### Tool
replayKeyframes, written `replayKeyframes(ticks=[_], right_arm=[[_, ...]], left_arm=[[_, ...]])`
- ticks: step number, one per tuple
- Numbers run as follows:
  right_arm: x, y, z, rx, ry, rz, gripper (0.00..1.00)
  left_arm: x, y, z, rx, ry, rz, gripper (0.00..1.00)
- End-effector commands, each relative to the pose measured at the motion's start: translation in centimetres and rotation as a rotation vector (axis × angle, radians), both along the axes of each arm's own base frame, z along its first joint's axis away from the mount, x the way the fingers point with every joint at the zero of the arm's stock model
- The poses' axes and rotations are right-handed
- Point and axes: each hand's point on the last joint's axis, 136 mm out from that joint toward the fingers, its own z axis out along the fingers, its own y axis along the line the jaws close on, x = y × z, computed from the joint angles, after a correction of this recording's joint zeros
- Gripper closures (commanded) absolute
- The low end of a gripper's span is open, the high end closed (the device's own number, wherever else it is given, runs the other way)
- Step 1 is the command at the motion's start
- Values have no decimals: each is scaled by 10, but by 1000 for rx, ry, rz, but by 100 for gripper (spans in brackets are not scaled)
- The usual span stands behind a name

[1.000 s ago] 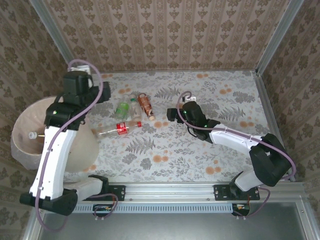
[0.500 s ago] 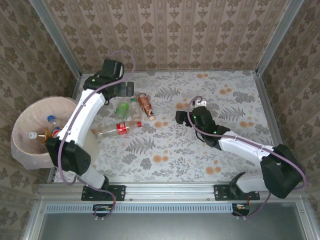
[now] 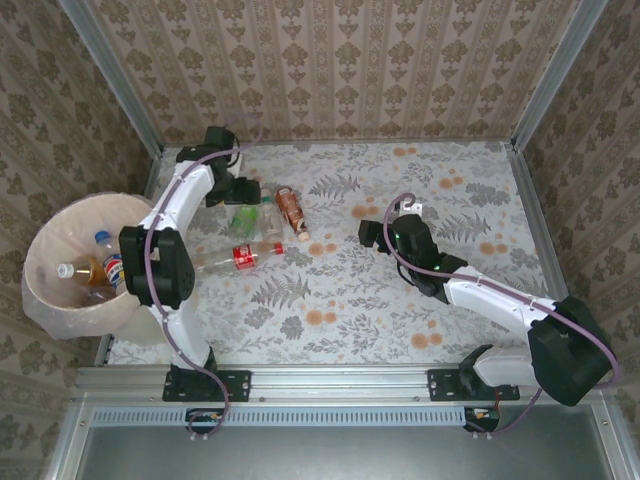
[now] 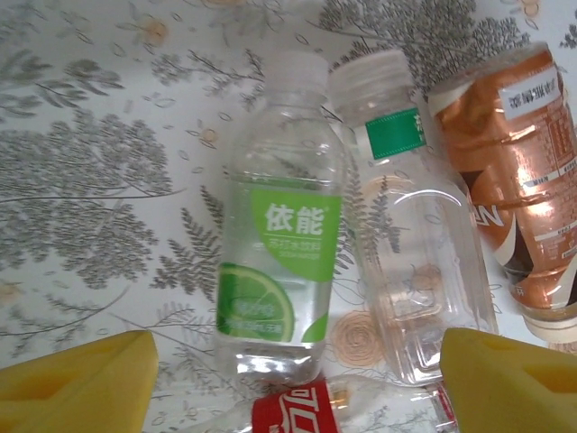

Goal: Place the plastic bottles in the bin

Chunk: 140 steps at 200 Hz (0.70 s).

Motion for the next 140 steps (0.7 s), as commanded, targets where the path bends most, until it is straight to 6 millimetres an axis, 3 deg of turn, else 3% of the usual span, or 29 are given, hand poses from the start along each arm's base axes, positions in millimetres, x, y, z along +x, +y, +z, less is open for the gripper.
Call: replayKeyframes(ticks=[1,79,140], right_arm=[[0,-8,8,17,-25,-36,0],[-2,-11,6,22,-19,-48,0],[-3,-9,7,28,-18,-39,0]], left_arm=[[1,0,-24,-30,58,-13,22],[10,14,-80,23,116,-8,27],[21,21,-106,33,129,-1,27]])
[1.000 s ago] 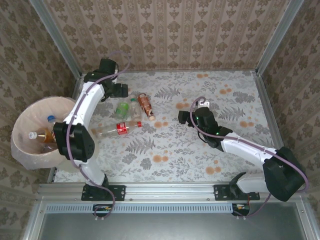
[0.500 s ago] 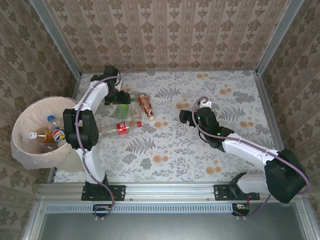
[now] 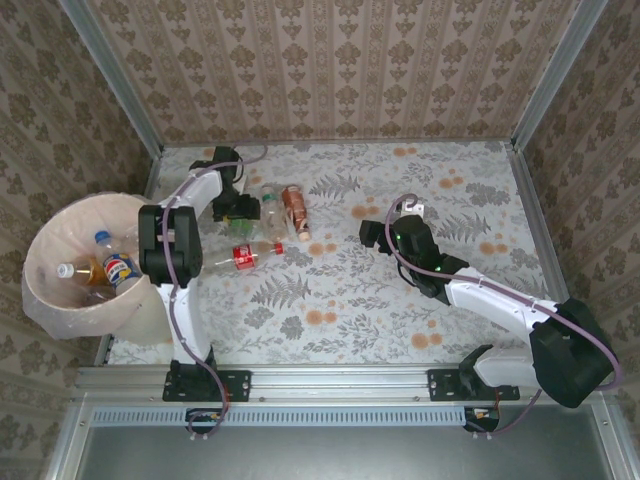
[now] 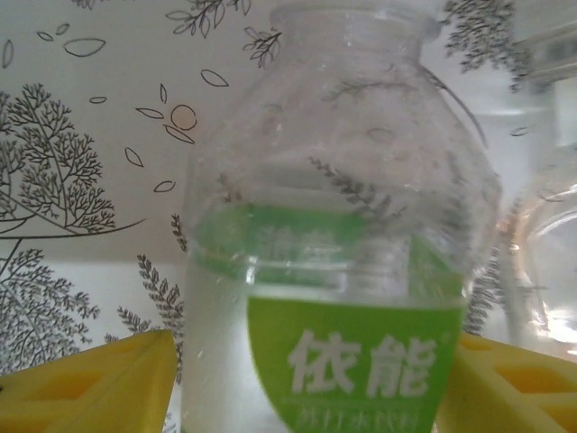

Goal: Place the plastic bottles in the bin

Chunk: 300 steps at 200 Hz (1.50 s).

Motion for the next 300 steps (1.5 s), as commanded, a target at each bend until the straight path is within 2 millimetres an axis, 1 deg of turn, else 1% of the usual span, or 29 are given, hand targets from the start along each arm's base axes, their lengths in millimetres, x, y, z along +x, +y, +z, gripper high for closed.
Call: replayKeyframes(ticks=[1,9,23,35,49,60,72,93,110,128,147,155,160,162,165,179,192,211,228,254,286,300], right_arm=[[-1,-7,6,9,-19,-28,0],[-1,-7,7,9,-19,-27,0],[0,-6,8,8,-23,-24,0],[1,-6,10,8,-26,-23,0],[1,-5,11,9,-30,-20,0],[2,-4,11,9,-35,-13,0],[3,-2,13,10,-43,-4,0],[5,2,12,15,-51,17,0],[8,5,9,14,-47,21,0],[13,8,0,14,-27,25,0],[18,14,-8,21,14,27,0],[21,15,-9,28,27,18,0],[22,16,-6,38,26,13,0],[23,16,-14,29,45,11,0],[25,17,-18,28,55,7,0],[30,20,-25,33,78,-5,0],[35,27,-31,40,106,4,0],[42,30,-42,38,165,-22,0],[47,22,-53,43,205,-112,0],[53,12,-65,55,217,-215,0],[54,0,-81,38,259,-321,0],[52,-5,-86,46,270,-357,0]], left_arm=[[7,6,-8,20,-10,-11,27],[9,7,-8,22,-21,-10,28],[10,8,-7,26,-31,-7,36],[10,8,1,29,-52,-4,42],[10,11,17,33,-97,9,45],[8,11,37,30,-144,23,46],[5,9,66,19,-209,36,48],[-4,2,125,9,-345,41,48],[-14,0,166,19,-431,49,48],[-27,1,202,20,-494,58,47],[-43,5,235,24,-552,62,47],[-51,7,247,25,-575,55,47],[-56,7,255,24,-591,50,47],[-58,7,258,22,-598,47,47],[-61,8,263,22,-608,45,47],[-75,13,280,29,-645,44,47],[-87,20,295,48,-681,50,47],[-104,33,312,90,-719,70,47],[-117,42,323,119,-743,83,47],[-136,57,344,177,-777,101,47],[-162,83,376,270,-854,163,47],[-171,92,386,293,-881,191,47]])
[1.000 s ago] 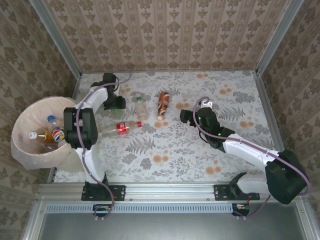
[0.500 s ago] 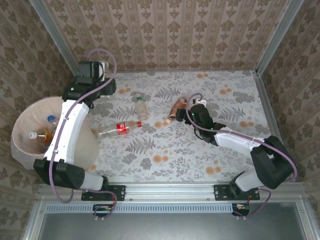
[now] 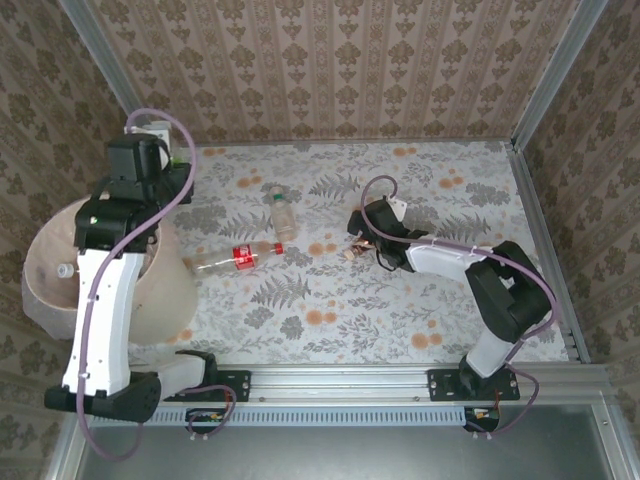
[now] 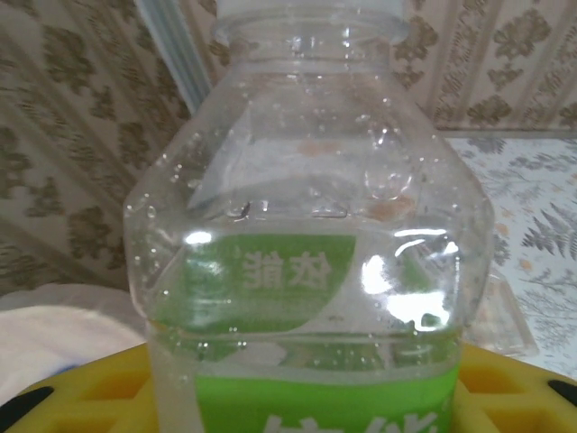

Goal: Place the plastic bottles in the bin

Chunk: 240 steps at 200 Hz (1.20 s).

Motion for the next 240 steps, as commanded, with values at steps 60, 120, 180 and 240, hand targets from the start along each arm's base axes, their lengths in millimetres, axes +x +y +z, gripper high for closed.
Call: replayKeyframes(ticks=[60,120,180,240], right_arm=[[0,-22,-24,2,49,-165,0],[5,-22,-28,4,63,-140,0],[6,-28,-25,-4,61,-133,0],[10,-24,-33,-45,92,-82,1]], left_arm=[[-59,73,38,163,-66,286,47],[-95,147,18,241,44,639,47],[-101,196,-42,91,209,772,47],[-115,225,-85,20,347,911,23]])
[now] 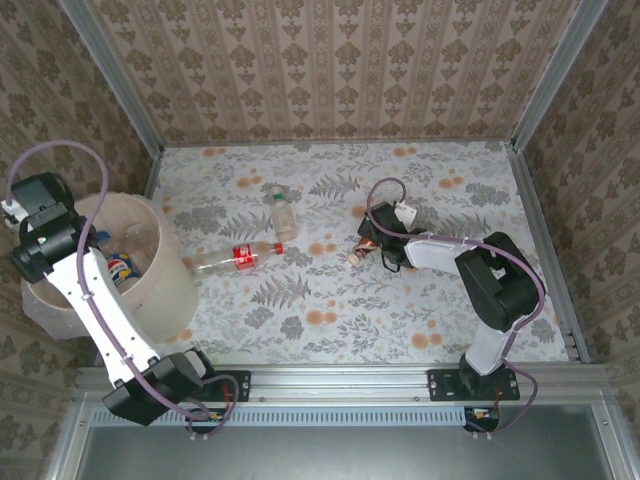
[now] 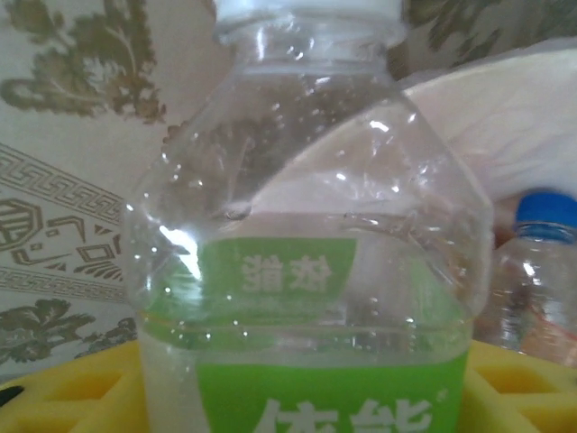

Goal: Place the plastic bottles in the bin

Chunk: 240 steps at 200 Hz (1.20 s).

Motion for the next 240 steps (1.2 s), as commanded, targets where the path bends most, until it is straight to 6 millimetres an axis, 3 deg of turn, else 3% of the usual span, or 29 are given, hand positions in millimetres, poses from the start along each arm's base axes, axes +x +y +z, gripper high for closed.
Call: replayKeyframes(ticks=[1,20,88,143,176,210,240], right_arm=[[8,6,-1,-19,17,41,1],[9,7,-6,-35,34,53,2],[15,12,-22,-65,68,85,12],[14,13,-24,-67,63,101,14],[17,17,-27,-77,63,136,20],[20,23,-26,-109,44,190,30],[21,29,-12,-118,-4,239,39]], left_arm=[[1,0,-10,-50,7,17,22],[7,-4,-9,-76,-21,-10,15],[19,-17,-8,-108,-80,-79,11],[35,-22,-36,-205,-70,-116,21],[42,-33,-23,-212,-129,-169,20],[58,-62,-9,-233,-207,-289,14],[70,-89,7,-222,-270,-390,6]])
